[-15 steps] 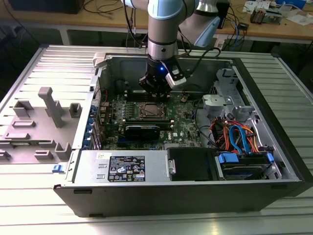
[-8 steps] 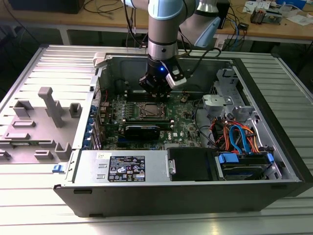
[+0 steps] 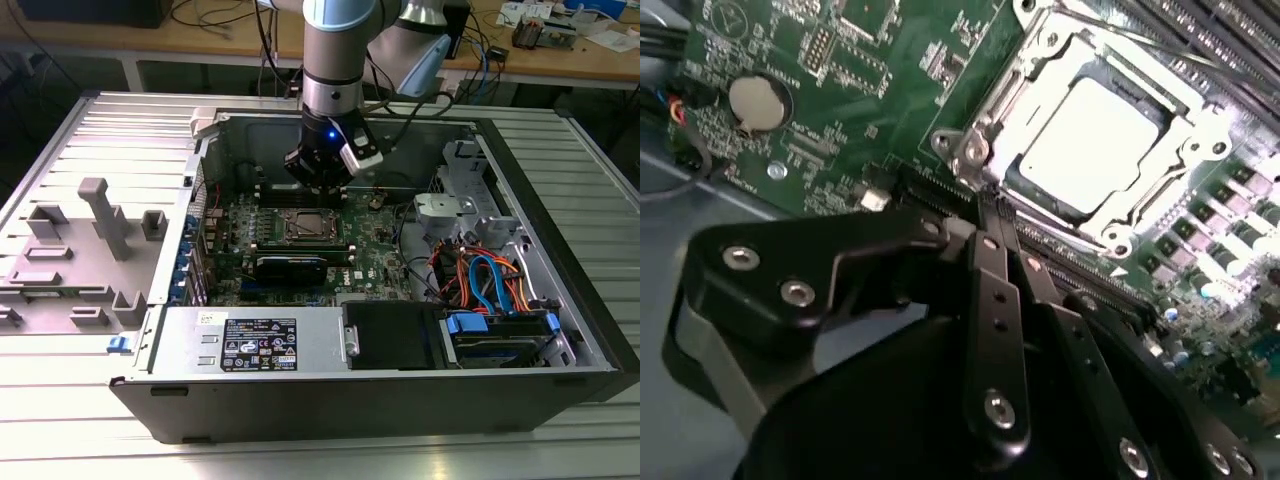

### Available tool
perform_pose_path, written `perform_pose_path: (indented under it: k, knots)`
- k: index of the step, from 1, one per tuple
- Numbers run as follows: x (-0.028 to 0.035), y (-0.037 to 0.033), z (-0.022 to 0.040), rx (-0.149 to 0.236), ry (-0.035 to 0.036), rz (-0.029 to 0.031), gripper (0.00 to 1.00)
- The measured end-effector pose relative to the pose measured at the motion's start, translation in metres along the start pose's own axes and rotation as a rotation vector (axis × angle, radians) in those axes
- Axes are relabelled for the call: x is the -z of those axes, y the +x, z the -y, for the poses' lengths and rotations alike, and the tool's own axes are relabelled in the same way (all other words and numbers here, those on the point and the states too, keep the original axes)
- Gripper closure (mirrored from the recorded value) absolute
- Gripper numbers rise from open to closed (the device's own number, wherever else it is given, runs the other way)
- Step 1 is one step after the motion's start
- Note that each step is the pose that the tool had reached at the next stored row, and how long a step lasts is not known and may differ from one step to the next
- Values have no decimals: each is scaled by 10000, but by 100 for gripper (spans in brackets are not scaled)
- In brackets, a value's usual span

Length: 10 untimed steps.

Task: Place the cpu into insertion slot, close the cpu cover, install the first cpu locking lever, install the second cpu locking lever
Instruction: 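Install the first cpu locking lever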

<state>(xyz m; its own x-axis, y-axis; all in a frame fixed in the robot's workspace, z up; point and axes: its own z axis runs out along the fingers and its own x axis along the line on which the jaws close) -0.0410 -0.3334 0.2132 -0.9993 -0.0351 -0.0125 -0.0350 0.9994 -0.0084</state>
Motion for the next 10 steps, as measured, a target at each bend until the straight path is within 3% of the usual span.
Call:
perform_pose_path:
  k: [10]
  knots:
    - [0, 1, 24, 0, -1, 0, 89]
